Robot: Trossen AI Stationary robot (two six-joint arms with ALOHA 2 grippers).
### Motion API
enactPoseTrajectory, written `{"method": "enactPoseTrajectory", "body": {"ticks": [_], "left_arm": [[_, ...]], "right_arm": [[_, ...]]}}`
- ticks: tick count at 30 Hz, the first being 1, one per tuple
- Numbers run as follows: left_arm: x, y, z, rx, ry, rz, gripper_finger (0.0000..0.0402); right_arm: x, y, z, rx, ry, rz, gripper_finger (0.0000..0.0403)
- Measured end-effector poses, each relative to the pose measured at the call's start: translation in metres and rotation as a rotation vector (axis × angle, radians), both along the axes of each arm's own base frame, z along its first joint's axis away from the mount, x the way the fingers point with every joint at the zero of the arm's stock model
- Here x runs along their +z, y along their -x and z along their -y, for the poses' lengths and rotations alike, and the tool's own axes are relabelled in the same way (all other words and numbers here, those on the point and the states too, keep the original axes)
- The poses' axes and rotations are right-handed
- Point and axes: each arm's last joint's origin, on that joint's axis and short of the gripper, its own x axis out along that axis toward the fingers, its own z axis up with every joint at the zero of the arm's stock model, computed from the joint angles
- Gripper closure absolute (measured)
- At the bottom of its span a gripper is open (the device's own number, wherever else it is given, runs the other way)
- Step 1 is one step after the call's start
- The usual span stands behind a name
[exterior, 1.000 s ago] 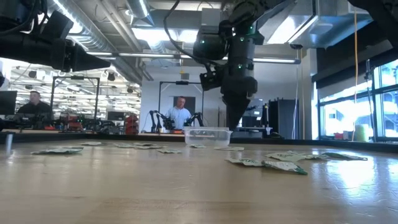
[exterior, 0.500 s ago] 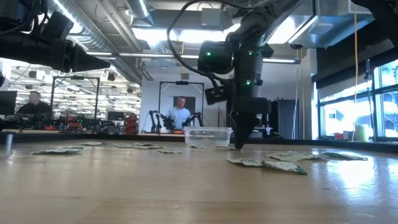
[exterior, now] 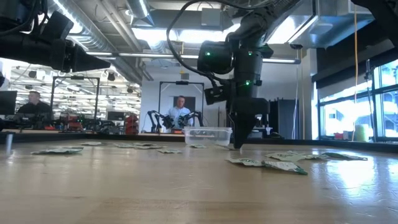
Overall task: Pick and place items into bin
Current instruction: Put the white stevia packet into the transparent bin
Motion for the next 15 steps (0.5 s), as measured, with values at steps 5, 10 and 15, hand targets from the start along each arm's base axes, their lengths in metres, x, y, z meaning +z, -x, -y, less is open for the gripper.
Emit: {"method": "enactPoseTrajectory", "body": {"ticks": [5, 10, 15], "left_arm": [[0.000, 0.000, 0.000, 0.000, 0.000, 0.000, 0.0334], [0.000, 0.000, 0.000, 0.000, 0.000, 0.000, 0.0334], [0.000, 0.000, 0.000, 0.000, 0.000, 0.000, 0.0334]], "right_arm": [[0.000, 0.000, 0.000, 0.000, 0.000, 0.000, 0.0384], [0.006, -0.001, 0.000, 0.003, -0.005, -0.023, 0.0399], [0.034, -0.013, 0.011, 0.033, 0.046, 0.018, 0.0397]]}}
